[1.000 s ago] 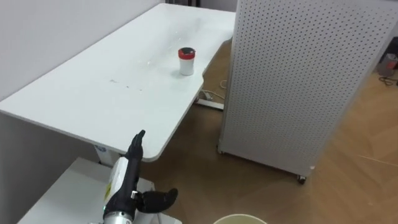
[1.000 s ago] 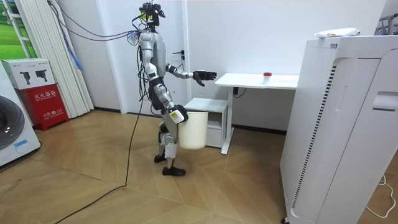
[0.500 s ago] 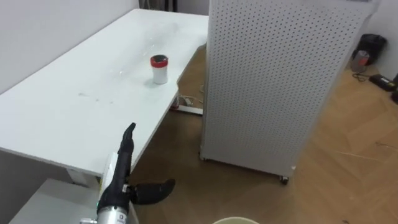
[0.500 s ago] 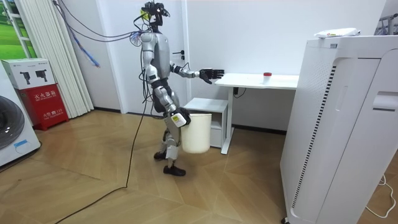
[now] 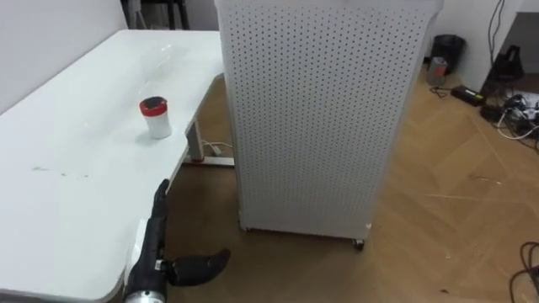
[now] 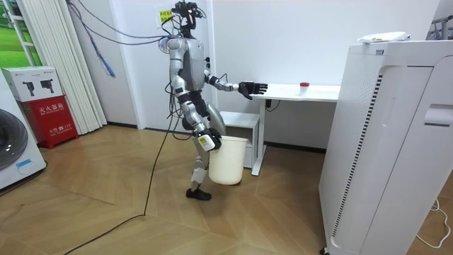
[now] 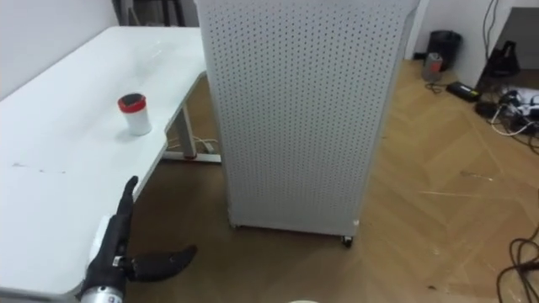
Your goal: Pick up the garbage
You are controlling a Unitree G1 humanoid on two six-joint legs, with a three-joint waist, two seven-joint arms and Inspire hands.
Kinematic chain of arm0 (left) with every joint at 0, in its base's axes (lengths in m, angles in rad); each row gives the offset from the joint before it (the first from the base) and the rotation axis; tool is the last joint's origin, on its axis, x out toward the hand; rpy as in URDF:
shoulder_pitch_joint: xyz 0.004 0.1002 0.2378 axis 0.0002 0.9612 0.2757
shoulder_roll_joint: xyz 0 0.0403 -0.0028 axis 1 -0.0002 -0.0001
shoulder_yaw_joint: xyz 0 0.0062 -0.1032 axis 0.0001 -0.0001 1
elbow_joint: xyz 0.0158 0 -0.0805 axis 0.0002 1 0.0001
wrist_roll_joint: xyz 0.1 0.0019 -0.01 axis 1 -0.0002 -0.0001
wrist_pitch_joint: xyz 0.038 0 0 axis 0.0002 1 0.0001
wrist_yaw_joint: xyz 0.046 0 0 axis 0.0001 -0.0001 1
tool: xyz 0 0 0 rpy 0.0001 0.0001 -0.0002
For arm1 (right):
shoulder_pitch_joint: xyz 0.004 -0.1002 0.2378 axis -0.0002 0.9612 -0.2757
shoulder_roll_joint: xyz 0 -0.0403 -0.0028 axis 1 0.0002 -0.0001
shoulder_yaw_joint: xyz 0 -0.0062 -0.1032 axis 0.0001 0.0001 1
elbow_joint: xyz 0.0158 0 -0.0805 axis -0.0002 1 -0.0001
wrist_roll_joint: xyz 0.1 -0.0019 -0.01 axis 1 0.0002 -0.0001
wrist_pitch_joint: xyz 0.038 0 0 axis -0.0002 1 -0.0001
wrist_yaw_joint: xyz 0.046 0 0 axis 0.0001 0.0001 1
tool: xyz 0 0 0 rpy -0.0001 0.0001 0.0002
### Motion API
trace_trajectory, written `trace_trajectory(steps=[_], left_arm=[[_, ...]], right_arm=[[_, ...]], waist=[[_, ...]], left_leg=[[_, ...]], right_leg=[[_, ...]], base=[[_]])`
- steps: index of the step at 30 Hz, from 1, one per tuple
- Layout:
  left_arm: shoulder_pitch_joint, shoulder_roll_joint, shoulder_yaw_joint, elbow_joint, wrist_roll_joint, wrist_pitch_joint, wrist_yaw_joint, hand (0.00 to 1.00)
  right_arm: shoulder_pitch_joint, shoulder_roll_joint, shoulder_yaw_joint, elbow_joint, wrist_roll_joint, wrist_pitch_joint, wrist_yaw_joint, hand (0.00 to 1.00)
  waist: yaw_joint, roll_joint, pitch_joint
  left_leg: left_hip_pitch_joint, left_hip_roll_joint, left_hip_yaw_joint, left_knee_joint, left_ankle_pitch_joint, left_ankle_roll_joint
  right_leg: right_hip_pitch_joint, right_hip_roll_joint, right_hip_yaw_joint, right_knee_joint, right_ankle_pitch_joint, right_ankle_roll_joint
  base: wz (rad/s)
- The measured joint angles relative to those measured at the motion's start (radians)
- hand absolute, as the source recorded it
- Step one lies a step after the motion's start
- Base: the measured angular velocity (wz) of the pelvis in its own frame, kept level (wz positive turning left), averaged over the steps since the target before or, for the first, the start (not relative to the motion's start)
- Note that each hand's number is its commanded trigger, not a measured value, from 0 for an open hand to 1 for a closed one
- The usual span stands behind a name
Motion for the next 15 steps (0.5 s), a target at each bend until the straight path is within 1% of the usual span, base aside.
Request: trace_trajectory(steps=[1,2,3,4,5,6,7,8,9,10,11,12,13,14,15], left_arm=[[0.000,0.000,0.003,0.000,0.003,0.000,0.001,0.00],[0.001,0.001,0.010,0.000,0.010,0.000,0.009,0.00],[0.005,0.004,0.022,0.000,0.009,0.000,0.013,0.00],[0.007,0.004,0.026,-0.001,0.009,0.000,0.013,0.00],[0.009,0.005,0.034,-0.002,0.007,0.000,0.012,0.00],[0.017,0.008,0.034,-0.004,0.005,-0.001,0.010,0.00],[0.026,0.008,0.034,-0.007,0.005,-0.001,0.009,0.00],[0.038,0.006,0.034,-0.025,0.003,-0.001,0.006,0.00],[0.039,0.003,0.036,-0.035,0.006,-0.001,-0.001,0.00],[0.040,0.005,0.039,-0.035,0.009,-0.001,-0.004,0.00],[0.040,0.006,0.050,-0.040,0.010,-0.001,-0.004,0.00],[0.039,0.006,0.061,-0.057,0.010,-0.002,-0.001,0.00],[0.039,0.005,0.065,-0.062,0.010,-0.002,-0.001,0.00],[0.040,0.005,0.069,-0.065,0.010,-0.002,0.000,0.00],[0.039,0.007,0.069,-0.066,0.010,-0.002,0.005,0.00]], right_arm=[[0.002,-0.001,-0.001,0.000,-0.003,0.000,0.000,1.00],[0.002,-0.004,-0.001,-0.001,-0.005,0.000,0.001,1.00],[0.001,-0.002,0.000,-0.005,-0.006,-0.002,0.001,1.00],[0.001,-0.003,0.000,-0.006,-0.006,-0.002,0.001,1.00],[0.000,-0.001,0.000,-0.005,-0.015,-0.002,0.001,1.00],[0.006,0.004,0.001,-0.002,-0.023,-0.001,0.002,1.00],[0.012,0.004,0.002,-0.002,-0.023,0.000,0.002,1.00],[0.018,-0.003,0.000,-0.002,-0.019,0.001,0.002,1.00],[0.023,-0.011,-0.002,-0.002,-0.019,0.016,0.000,1.00],[0.027,-0.010,-0.002,-0.003,-0.020,0.025,0.000,1.00],[0.030,-0.007,-0.001,-0.009,-0.021,0.035,-0.003,1.00],[0.029,-0.009,-0.002,-0.032,-0.023,0.035,-0.007,1.00],[0.029,-0.011,-0.003,-0.042,-0.022,0.032,-0.008,1.00],[0.030,-0.011,-0.002,-0.055,-0.019,0.029,-0.008,1.00],[0.030,-0.008,0.000,-0.066,-0.019,0.029,-0.008,1.00]], waist=[[-0.006,0.002,-0.0044],[-0.004,0.003,-0.0054],[0.010,0.002,-0.0058],[0.013,0.003,-0.0053],[0.012,0.001,-0.0010],[0.018,-0.006,0.0120],[0.020,-0.009,0.0056],[0.020,-0.009,0.0048],[0.028,0.000,0.0040],[0.039,-0.008,-0.0027],[0.046,-0.023,-0.0128],[0.052,-0.037,-0.0072],[0.054,-0.039,-0.0049],[0.057,-0.040,-0.0044],[0.064,-0.039,-0.0050]], left_leg=[[0.005,-0.004,0.000,0.000,0.018,0.015],[0.006,-0.011,0.006,0.006,0.055,0.042],[0.005,-0.015,0.023,0.022,0.047,0.046],[-0.001,-0.015,0.033,0.037,0.038,0.049],[-0.040,-0.015,0.039,0.127,0.023,0.047],[-0.095,-0.020,0.050,0.227,0.010,0.039],[-0.098,-0.030,0.047,0.188,0.005,0.037],[-0.093,-0.033,0.036,0.078,0.016,0.029],[-0.094,-0.033,0.030,0.024,0.048,0.039],[-0.090,-0.043,0.035,0.041,0.068,0.050],[-0.087,-0.075,0.044,0.077,0.045,0.090],[-0.087,-0.096,0.056,0.115,0.019,0.099],[-0.090,-0.101,0.064,0.134,0.001,0.103],[-0.093,-0.100,0.080,0.180,-0.041,0.113],[-0.092,-0.100,0.090,0.228,-0.088,0.120]], right_leg=[[0.003,-0.002,-0.008,-0.004,-0.006,0.007],[0.008,-0.007,-0.028,-0.012,-0.016,0.018],[0.019,-0.023,-0.045,-0.036,-0.018,0.024],[0.026,-0.034,-0.040,-0.049,-0.017,0.025],[0.054,-0.041,-0.034,-0.065,-0.017,0.025],[0.092,-0.043,-0.001,-0.080,-0.024,0.023],[0.101,-0.045,0.017,-0.082,-0.033,0.022],[0.117,-0.043,0.024,-0.080,-0.064,0.025],[0.125,-0.044,0.026,-0.051,-0.105,0.032],[0.128,-0.057,0.030,-0.035,-0.129,0.038],[0.141,-0.091,0.025,-0.023,-0.154,0.060],[0.153,-0.121,0.004,-0.024,-0.161,0.075],[0.159,-0.128,-0.003,-0.025,-0.161,0.083],[0.172,-0.145,-0.020,-0.017,-0.152,0.101],[0.181,-0.158,-0.036,0.016,-0.145,0.114]], base=[[0.00],[-0.09],[-0.17],[-0.08],[0.11],[0.13],[0.13],[0.00],[0.00],[-0.15],[-0.15],[-0.10],[-0.07],[-0.12],[-0.13]])
